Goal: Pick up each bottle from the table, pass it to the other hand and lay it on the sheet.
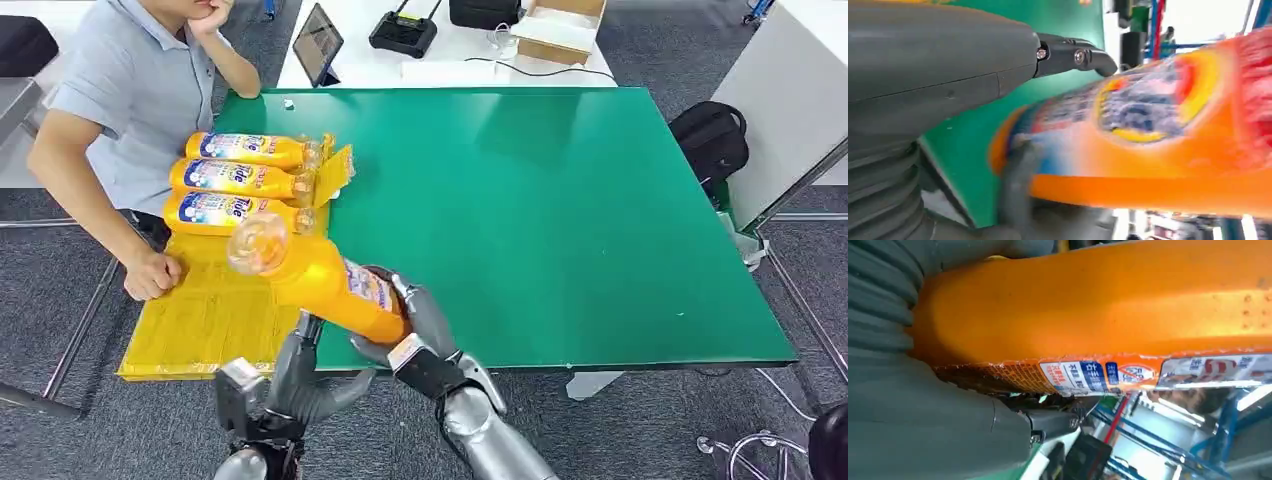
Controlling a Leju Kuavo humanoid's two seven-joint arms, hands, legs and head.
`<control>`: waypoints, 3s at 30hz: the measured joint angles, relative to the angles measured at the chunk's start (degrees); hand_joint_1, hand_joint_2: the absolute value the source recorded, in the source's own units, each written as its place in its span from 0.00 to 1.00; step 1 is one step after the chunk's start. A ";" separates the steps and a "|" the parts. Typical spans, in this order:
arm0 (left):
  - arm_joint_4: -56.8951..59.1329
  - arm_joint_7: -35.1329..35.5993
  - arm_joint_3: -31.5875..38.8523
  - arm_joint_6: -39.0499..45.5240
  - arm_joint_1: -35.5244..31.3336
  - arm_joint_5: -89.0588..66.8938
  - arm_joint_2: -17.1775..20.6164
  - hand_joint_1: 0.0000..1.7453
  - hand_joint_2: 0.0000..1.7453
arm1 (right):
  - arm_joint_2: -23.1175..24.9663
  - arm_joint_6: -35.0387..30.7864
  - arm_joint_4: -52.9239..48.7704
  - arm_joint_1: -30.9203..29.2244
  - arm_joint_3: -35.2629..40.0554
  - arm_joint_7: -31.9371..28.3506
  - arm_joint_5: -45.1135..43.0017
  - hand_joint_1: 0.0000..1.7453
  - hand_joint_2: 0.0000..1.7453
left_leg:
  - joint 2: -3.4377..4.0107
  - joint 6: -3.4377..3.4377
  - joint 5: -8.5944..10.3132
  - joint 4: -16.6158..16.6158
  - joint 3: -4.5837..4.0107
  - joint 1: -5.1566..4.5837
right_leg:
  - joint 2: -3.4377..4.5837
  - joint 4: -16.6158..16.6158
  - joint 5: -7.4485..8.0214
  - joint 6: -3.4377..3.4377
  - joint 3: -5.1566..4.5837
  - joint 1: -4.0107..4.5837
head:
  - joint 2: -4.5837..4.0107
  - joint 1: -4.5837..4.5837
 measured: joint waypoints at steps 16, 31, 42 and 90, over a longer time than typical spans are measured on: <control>0.44 6.08 -2.71 -3.54 -3.36 8.41 -0.24 0.00 1.00 | -1.09 -1.09 1.68 0.73 1.73 0.13 -2.34 1.00 1.00 | 0.07 0.01 -0.01 0.00 0.02 -0.02 | 0.03 -0.02 0.04 0.00 -0.05 -0.02 | 0.00 -0.02; 1.93 6.05 -5.36 -4.11 -5.93 12.70 -0.20 0.00 1.00 | -1.68 -0.09 2.09 0.21 0.28 -0.70 -1.53 1.00 1.00 | 0.06 0.01 -0.01 0.00 -0.01 -0.02 | 0.03 -0.01 0.04 0.00 -0.06 -0.01 | 0.00 -0.02; 2.41 8.33 -4.75 -4.65 -6.76 19.16 -0.42 0.00 1.00 | -1.66 0.66 3.06 0.39 1.44 -0.96 0.48 1.00 1.00 | 0.06 0.01 -0.01 0.00 -0.01 -0.02 | 0.03 -0.01 0.03 0.00 -0.06 -0.01 | 0.00 -0.02; 4.57 9.82 4.34 8.40 -7.52 15.84 1.24 1.00 1.00 | -1.81 -4.11 5.62 1.67 8.85 -1.35 4.59 0.00 0.00 | 0.17 -0.02 -0.03 -0.01 0.02 0.01 | 0.07 0.01 0.04 -0.01 -0.08 0.01 | 0.00 -0.02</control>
